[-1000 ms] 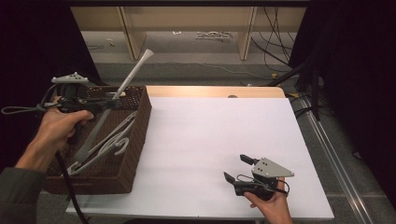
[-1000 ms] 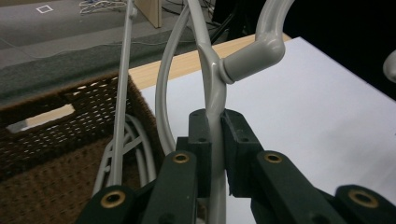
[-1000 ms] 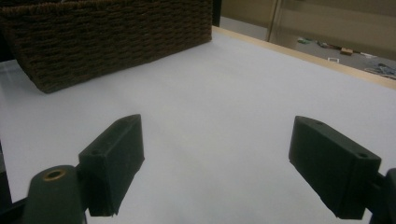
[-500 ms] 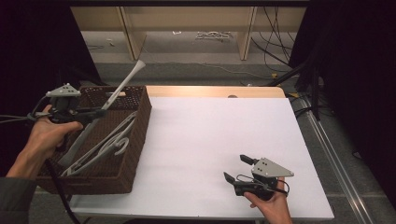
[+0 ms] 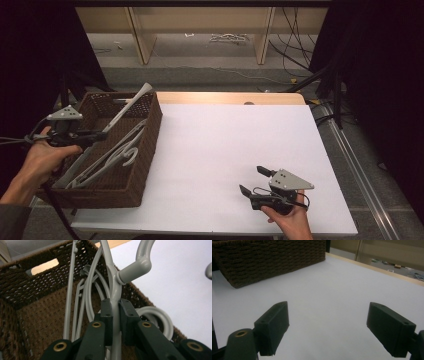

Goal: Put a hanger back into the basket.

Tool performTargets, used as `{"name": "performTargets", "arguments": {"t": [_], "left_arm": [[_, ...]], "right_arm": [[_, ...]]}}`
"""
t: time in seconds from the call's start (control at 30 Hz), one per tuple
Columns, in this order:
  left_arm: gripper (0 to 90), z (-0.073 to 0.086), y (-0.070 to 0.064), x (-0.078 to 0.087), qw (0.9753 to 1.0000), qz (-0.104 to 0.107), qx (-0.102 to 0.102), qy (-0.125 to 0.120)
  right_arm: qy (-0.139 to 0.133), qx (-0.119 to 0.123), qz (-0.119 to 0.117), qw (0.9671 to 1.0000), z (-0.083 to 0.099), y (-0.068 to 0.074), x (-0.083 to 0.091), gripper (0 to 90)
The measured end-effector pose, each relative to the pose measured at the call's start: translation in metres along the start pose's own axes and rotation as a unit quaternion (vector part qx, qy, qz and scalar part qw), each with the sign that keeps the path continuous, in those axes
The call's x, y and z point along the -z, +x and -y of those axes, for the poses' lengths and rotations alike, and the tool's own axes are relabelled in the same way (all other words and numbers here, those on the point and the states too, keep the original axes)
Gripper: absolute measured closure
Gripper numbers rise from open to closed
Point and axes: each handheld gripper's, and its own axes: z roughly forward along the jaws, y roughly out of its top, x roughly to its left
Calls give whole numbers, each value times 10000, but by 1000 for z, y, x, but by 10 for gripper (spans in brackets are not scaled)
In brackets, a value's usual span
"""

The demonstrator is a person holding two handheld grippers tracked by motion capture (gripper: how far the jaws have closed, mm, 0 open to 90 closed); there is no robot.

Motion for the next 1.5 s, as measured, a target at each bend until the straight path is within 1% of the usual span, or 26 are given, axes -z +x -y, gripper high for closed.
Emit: {"name": "performTargets", "arguments": {"t": [0.07,0.1,0.17,0.27,0.3,0.4,0.53,0.77,0.87,0.9,0.93,0.97,1.0,1.07,1.1,1.13,1.17,1.2,1.23,1.27,1.3,1.33,1.37,1.43,1.47,1.5], "left_arm": [[821,5,1,0,10000,-17,-3,36],[821,7,3,2,9998,-10,-135,163],[820,12,6,2,9995,-29,-193,266],[822,17,7,-2,9992,-43,-187,356],[822,19,7,-3,9983,-90,-276,498],[820,22,8,-9,9979,-59,-248,598],[819,25,5,-19,9973,-112,-214,700],[813,30,0,-34,9969,-209,-187,738],[817,31,1,-39,9958,-189,-207,869],[817,32,-1,-42,9972,-184,-115,720],[818,32,-1,-42,9961,-173,-235,831],[818,32,-1,-43,9959,-145,-239,858],[819,33,-3,-45,9968,-154,-158,763],[819,33,-2,-44,9949,-106,-234,977],[819,35,-5,-48,9969,-119,-100,777],[819,35,-5,-49,9966,-96,-127,814],[819,35,-4,-48,9947,-59,-216,1005],[818,35,-5,-48,9943,-56,-235,1038],[818,36,-7,-50,9948,-44,-182,998],[817,37,-7,-51,9947,-80,-274,988],[817,37,-8,-52,9955,-117,-197,914],[817,36,-7,-51,9950,-95,-271,961],[818,36,-9,-51,9959,-130,-189,871],[818,34,-7,-47,9953,-144,-221,930],[817,34,-8,-46,9955,-113,-156,932],[817,33,-9,-44,9943,-62,-176,1051]], "right_arm": [[-42,35,13,10000,0,0,0,190],[-28,51,17,10000,0,0,0,190],[-18,45,13,10000,0,0,0,190],[-15,40,22,10000,0,0,0,190],[-10,43,20,10000,0,0,-1,190],[-14,40,27,10000,0,0,-1,190],[-8,41,39,10000,1,-1,-1,190],[-29,29,41,10000,0,-1,-1,191],[-54,29,47,10000,1,0,-2,190],[-53,24,50,10000,1,0,-2,190],[-61,30,63,10000,1,0,-2,190],[-60,28,61,10000,1,0,-2,191],[-57,30,59,10000,1,0,-2,191],[-53,32,60,10000,1,0,-2,191],[-10,38,30,10000,1,-1,-1,191],[-15,39,29,10000,0,-1,0,191],[-15,39,29,10000,0,-1,0,190],[-10,43,30,10000,1,-1,-1,191],[2,44,29,10000,1,-1,0,191],[-7,42,21,10000,0,-1,0,191],[-14,38,26,10000,0,-1,0,191],[-11,37,28,10000,0,-1,0,191],[-13,41,34,10000,1,-1,-1,191],[-9,47,29,10000,1,-1,-1,191],[-14,44,34,10000,1,-1,-1,191],[-34,37,49,10000,1,-1,-1,191]]}}
